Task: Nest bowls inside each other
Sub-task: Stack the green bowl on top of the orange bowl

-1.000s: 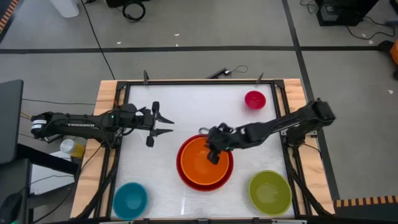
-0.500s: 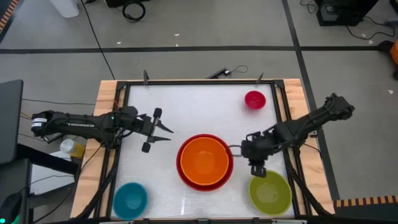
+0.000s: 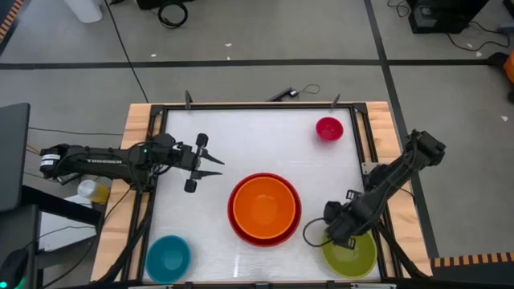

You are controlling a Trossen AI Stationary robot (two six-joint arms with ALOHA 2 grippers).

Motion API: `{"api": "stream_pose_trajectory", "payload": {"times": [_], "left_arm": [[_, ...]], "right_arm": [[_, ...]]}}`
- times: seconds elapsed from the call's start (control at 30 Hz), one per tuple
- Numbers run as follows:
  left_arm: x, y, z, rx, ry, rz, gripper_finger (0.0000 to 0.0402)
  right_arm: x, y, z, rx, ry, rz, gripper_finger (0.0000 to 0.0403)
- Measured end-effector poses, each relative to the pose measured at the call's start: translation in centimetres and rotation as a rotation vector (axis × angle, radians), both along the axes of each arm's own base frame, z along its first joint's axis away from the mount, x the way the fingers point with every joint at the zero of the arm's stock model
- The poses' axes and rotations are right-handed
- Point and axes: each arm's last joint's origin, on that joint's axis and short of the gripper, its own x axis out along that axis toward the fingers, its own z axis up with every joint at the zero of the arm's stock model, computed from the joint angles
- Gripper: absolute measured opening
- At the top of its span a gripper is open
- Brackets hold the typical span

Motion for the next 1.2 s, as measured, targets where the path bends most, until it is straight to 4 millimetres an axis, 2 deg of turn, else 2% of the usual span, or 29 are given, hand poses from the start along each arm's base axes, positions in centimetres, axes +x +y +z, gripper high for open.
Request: {"api": "stream_pose_trajectory", "payload": {"times": [0.1,0.23,0.37,0.47,0.7,0.83,0.93,1.07,1.2], "left_arm": [[0.0,0.0,0.0,-0.010,0.002,0.001,0.0149],[0.0,0.0,0.0,-0.015,0.003,0.001,0.0149],[0.0,0.0,0.0,-0.032,0.006,0.014,0.0149],[0.0,0.2,0.0,-0.053,0.011,0.071,0.0149],[-0.5,1.1,0.2,-0.132,0.010,0.409,0.0149],[-2.1,0.6,3.2,-0.222,0.050,0.402,0.0149],[-3.9,0.0,5.0,-0.256,0.150,0.385,0.0149],[-5.3,-0.8,5.0,-0.274,0.230,0.346,0.0149],[-5.1,-1.3,4.4,-0.273,0.212,0.306,0.0149]], "right_arm": [[0.0,0.6,-1.1,-0.056,0.060,0.024,0.0171],[0.8,1.3,-2.3,0.030,0.094,0.073,0.0208],[1.5,1.7,-3.3,0.026,0.086,0.150,0.0218],[2.0,1.5,-4.3,-0.049,0.072,0.214,0.0205],[3.0,0.6,-5.8,-0.136,0.128,0.224,0.0136],[3.0,-0.1,-5.6,-0.230,0.132,0.163,0.0125],[3.0,-0.4,-5.2,-0.266,0.101,0.156,0.0128],[2.8,-0.5,-4.5,-0.270,0.062,0.138,0.0132],[2.4,-0.8,-3.6,-0.272,0.047,0.116,0.0133]]}}
